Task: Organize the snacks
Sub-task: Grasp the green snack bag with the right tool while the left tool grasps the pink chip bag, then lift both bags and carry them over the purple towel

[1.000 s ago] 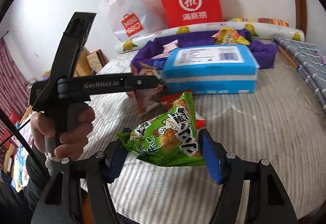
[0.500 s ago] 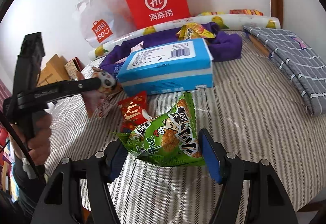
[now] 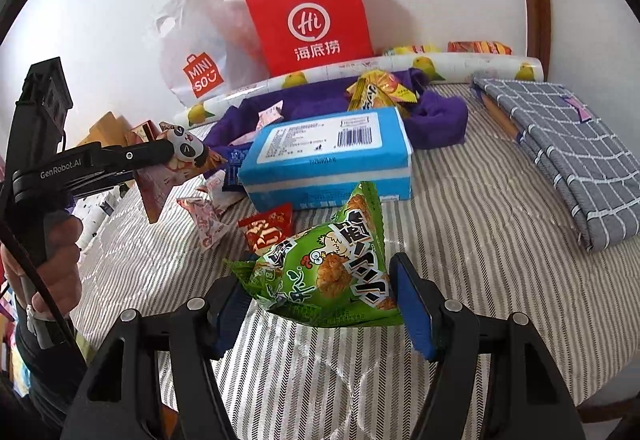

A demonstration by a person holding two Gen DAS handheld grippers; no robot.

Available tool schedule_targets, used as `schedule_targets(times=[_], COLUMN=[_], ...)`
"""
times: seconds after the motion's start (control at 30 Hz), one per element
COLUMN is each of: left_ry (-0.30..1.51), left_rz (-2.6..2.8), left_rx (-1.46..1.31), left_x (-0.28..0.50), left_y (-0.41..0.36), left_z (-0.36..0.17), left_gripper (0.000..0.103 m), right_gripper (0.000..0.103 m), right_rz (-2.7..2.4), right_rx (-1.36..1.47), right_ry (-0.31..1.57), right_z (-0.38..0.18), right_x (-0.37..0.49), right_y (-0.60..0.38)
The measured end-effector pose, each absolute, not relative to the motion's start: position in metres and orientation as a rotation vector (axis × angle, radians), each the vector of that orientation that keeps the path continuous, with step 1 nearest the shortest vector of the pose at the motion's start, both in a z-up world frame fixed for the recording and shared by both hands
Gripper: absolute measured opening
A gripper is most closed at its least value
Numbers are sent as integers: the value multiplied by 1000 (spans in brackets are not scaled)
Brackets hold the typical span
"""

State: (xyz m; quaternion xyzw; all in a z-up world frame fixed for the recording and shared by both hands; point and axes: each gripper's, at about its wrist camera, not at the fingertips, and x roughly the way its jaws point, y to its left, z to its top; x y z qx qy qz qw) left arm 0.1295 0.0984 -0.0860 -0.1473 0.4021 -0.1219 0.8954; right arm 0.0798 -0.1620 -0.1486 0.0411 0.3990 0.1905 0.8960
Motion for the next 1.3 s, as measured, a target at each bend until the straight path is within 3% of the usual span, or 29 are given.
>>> schedule_targets(times=[1.3], left_ry=[775], left_rz=[-308], left_rx=[-297], left_x=[208], left_y=[72], left_z=[-16], left_gripper=[55], right_gripper=[66], right_rz=[357], right_rx=[79], right_ry=[673], right_z=[-51], right_x=[189], right_y=[-163])
